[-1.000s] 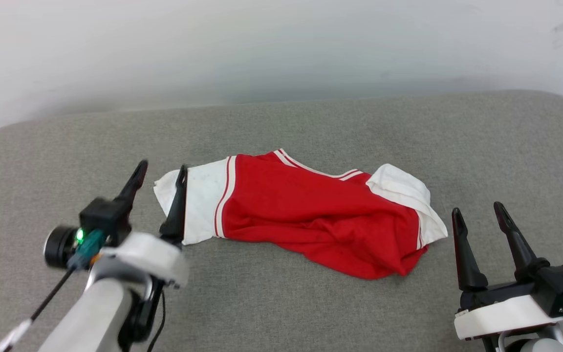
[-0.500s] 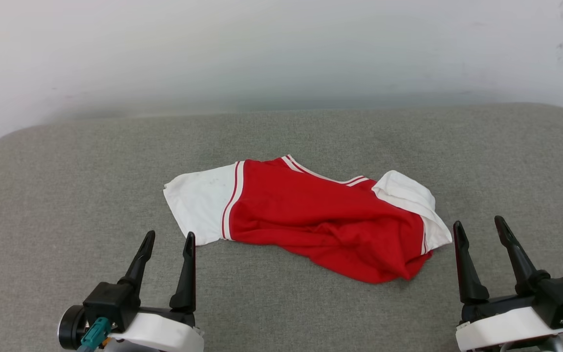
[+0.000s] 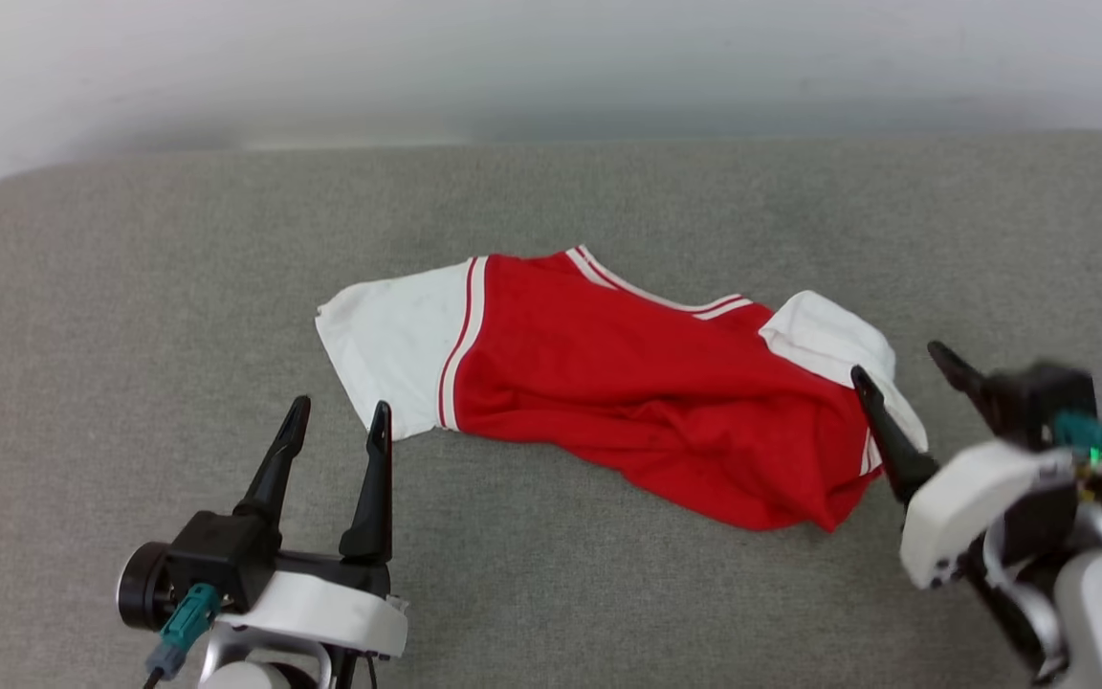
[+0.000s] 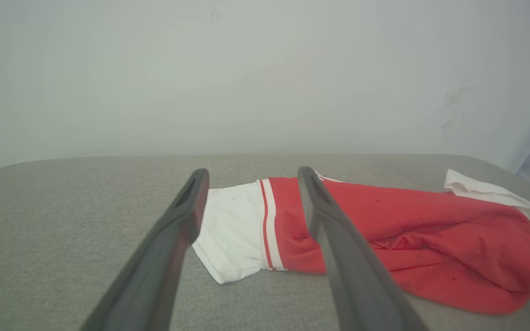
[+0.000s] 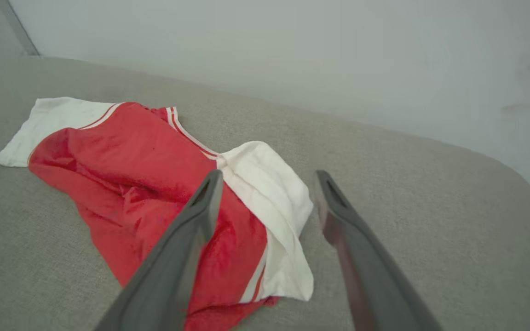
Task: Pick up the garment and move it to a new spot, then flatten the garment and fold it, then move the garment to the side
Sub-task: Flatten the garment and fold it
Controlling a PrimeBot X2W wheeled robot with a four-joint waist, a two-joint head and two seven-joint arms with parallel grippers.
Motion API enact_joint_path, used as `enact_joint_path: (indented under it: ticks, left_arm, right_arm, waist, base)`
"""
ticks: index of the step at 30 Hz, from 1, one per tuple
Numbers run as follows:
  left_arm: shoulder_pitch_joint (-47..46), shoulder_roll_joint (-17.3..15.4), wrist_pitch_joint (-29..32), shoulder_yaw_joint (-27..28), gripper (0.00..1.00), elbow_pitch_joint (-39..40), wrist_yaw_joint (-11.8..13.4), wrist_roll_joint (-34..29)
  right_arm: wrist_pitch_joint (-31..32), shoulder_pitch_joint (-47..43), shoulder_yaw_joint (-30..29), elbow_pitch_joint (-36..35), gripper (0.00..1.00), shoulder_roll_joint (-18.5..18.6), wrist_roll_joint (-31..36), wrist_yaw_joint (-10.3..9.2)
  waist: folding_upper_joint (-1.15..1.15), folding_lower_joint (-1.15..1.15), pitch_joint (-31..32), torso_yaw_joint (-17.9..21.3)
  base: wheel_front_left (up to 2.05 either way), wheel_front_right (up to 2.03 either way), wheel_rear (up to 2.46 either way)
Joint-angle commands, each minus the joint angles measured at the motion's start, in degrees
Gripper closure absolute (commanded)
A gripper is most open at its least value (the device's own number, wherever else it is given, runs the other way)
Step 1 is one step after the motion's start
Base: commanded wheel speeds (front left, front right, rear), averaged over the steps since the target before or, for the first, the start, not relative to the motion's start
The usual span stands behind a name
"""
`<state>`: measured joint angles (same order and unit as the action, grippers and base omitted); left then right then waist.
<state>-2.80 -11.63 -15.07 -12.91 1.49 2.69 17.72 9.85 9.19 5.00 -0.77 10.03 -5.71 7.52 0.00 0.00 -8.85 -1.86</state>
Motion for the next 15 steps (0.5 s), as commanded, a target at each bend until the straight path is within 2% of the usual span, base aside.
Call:
enact_joint_path:
  ticks: [1, 3, 6, 7, 9, 11, 15]
  left_arm:
    - [-1.12, 0.86, -0.15, 0.38, 0.00, -0.41, -0.82, -0.67]
    - [-2.02, 1.62, -0.15, 0.63, 0.00, -0.77, -1.72, -1.35]
    - [-3.13, 2.82, -0.15, 1.20, 0.00, -1.49, -2.88, -2.15]
    - [-3.13, 2.82, -0.15, 1.20, 0.00, -1.49, -2.88, -2.15]
    - [-3.89, 3.67, -0.15, 1.50, 0.00, -1.92, -3.67, -2.65]
    - [-4.58, 4.43, -0.15, 1.61, 0.00, -2.34, -4.33, -3.19]
    - [-5.25, 5.53, -0.15, 2.16, 0.00, -3.20, -5.46, -3.95]
  right_arm:
    - [8.26, 4.08, 1.38, -0.61, 0.00, 2.92, -2.87, -0.06]
    - [18.61, 7.54, 2.73, -0.26, 0.00, 6.33, -5.58, -0.05]
    - [32.17, 12.24, 4.37, 0.80, 0.00, 9.27, -10.83, -0.04]
    - [32.17, 12.24, 4.37, 0.80, 0.00, 9.27, -10.83, -0.04]
    - [38.59, 15.02, 5.13, 1.58, 0.00, 11.37, -13.50, -0.05]
    - [42.28, 16.99, 5.72, 2.58, 0.00, 12.60, -15.16, -0.05]
    - [45.63, 19.26, 6.71, 5.20, 0.00, 13.85, -16.43, -0.05]
  waist:
    - [0.00, 0.00, -2.72, -1.14]
    - [0.00, 0.00, -4.06, -1.98]
    - [0.00, 0.00, -5.57, -3.49]
    - [0.00, 0.00, -5.57, -3.49]
    - [0.00, 0.00, -6.54, -4.64]
    - [0.00, 0.00, -7.46, -5.81]
    - [0.00, 0.00, -8.67, -7.74]
  base:
    - [0.00, 0.00, 0.00]
    - [0.00, 0.00, 0.00]
    - [0.00, 0.00, 0.00]
    - [0.00, 0.00, 0.00]
    - [0.00, 0.00, 0.00]
    - [0.00, 0.00, 0.00]
    - [0.00, 0.00, 0.00]
